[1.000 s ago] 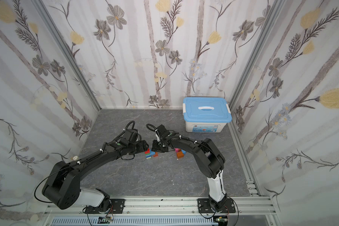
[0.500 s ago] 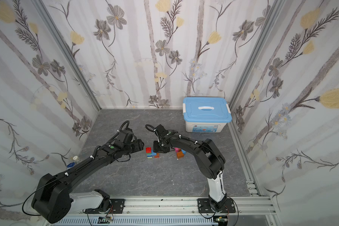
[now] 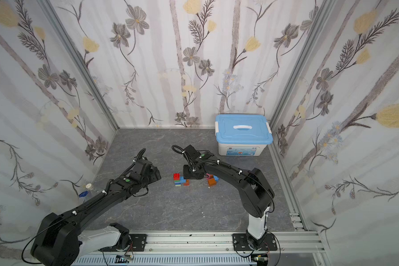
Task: Assemble the letter h with lego
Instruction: Assemble the lego brick with the lego brick, then adjust the lego brick at the center of the board.
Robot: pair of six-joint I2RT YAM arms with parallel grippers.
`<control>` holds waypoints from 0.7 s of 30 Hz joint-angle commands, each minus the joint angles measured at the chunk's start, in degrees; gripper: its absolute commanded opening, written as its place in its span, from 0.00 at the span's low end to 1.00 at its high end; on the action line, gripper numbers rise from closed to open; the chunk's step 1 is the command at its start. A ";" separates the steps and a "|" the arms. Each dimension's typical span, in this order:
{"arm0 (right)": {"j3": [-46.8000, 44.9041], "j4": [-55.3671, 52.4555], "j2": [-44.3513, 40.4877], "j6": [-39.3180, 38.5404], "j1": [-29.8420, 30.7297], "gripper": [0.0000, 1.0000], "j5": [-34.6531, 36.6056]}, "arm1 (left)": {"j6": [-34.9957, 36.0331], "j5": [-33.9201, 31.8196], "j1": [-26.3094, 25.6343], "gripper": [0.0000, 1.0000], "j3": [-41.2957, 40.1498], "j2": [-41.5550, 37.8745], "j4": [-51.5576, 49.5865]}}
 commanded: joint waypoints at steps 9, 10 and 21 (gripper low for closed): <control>12.17 -7.32 3.06 -0.01 8.36 0.53 15.26 | 3.55 -7.76 4.30 0.88 -6.39 -2.28 6.77; 13.96 -8.51 4.48 -0.21 8.38 0.52 15.88 | 3.62 -7.75 4.59 0.88 -7.14 -2.72 7.40; 19.03 -12.21 12.80 -0.03 8.72 0.49 17.75 | 4.23 -5.67 7.59 0.89 -11.44 -6.30 11.26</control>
